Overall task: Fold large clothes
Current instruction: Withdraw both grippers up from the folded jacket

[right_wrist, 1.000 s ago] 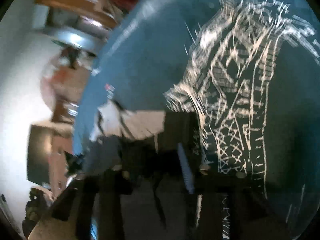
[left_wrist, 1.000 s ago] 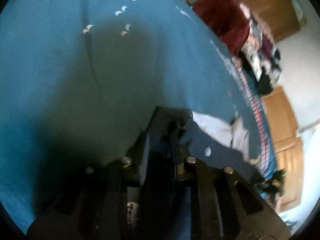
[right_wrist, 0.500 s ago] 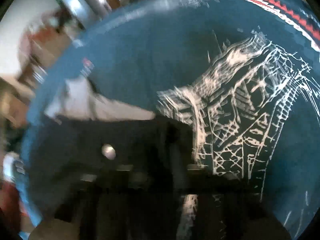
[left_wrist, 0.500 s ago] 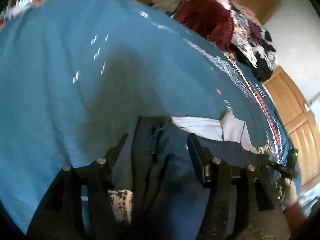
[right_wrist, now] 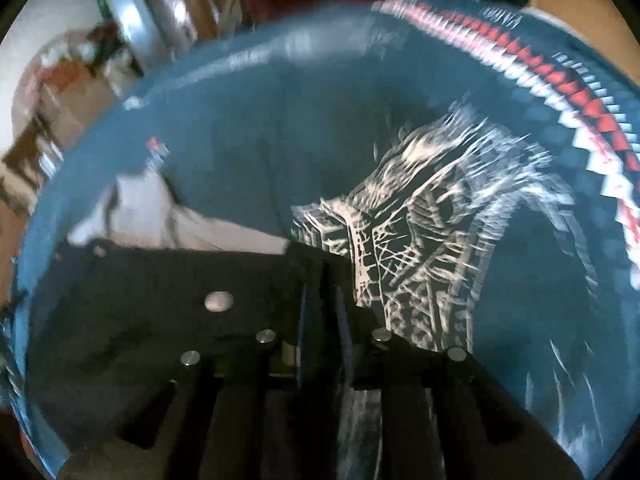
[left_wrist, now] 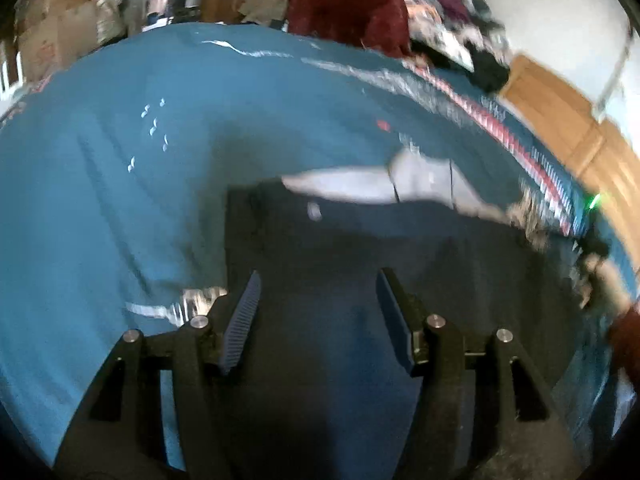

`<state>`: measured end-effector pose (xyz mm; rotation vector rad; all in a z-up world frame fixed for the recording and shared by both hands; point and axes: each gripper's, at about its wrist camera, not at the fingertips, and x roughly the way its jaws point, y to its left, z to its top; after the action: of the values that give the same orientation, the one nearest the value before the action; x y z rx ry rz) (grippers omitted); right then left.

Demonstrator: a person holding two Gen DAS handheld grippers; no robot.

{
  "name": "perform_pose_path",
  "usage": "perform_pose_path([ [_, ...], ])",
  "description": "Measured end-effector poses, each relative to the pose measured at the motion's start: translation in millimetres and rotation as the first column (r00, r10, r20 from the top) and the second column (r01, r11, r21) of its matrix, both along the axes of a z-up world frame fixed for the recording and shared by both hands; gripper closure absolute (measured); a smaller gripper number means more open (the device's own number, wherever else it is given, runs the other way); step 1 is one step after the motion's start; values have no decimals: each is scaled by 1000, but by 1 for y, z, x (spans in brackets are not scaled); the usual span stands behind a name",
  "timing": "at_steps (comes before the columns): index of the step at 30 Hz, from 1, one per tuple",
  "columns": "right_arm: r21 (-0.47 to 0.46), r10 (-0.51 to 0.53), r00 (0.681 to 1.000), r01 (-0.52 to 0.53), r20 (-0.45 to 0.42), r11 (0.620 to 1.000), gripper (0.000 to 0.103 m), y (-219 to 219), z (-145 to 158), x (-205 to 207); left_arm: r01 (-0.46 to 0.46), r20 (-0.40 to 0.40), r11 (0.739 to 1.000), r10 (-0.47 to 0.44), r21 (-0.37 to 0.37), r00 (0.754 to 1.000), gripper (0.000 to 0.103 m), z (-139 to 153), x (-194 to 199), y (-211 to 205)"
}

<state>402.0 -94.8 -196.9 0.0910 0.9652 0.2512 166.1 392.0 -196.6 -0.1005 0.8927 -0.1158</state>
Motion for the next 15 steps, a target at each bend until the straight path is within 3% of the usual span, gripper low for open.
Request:
perform_pose_path([
  [2, 49, 32, 999, -34, 39, 998, 77, 9, 9, -33, -35, -73, 993, 43, 112, 996, 43, -25, -7, 7],
  [3, 54, 73, 996, -75, 42, 996, 70, 21, 6, -58, -83, -93, 995, 88, 58, 992, 43, -36, -12, 26],
  [4, 42, 101, 995, -102, 25, 994, 57, 29, -1, -69, -111, -88, 994, 110, -8, 990, 44, -36, -16, 39],
  [5, 7, 144, 990, -143, -14, 990, 55, 39, -15, -82, -153, -81, 987, 148, -51, 986, 47, -32, -21, 52],
  [6, -46, 182, 980, -186, -74, 982, 55, 53, -34, -93, -196, -65, 980, 193, -46, 979, 47, -24, -27, 60],
  [8, -147, 167, 984, -174, -56, 974, 58, 69, -39, -112, -236, 18, 970, 237, -54, 971, 50, 4, -44, 55],
  [9, -187, 161, 987, -159, -2, 970, 60, 82, -24, -126, -211, 59, 973, 217, -89, 974, 50, 16, -52, 46],
  [12, -119, 203, 966, -185, 157, 975, 59, 125, 13, -171, -2, 171, 979, 37, -202, 985, 44, 43, -73, -23],
  [15, -50, 346, 923, -342, 171, 938, 57, 189, 5, -204, 189, 134, 927, -153, -323, 979, 41, 15, -67, -93],
])
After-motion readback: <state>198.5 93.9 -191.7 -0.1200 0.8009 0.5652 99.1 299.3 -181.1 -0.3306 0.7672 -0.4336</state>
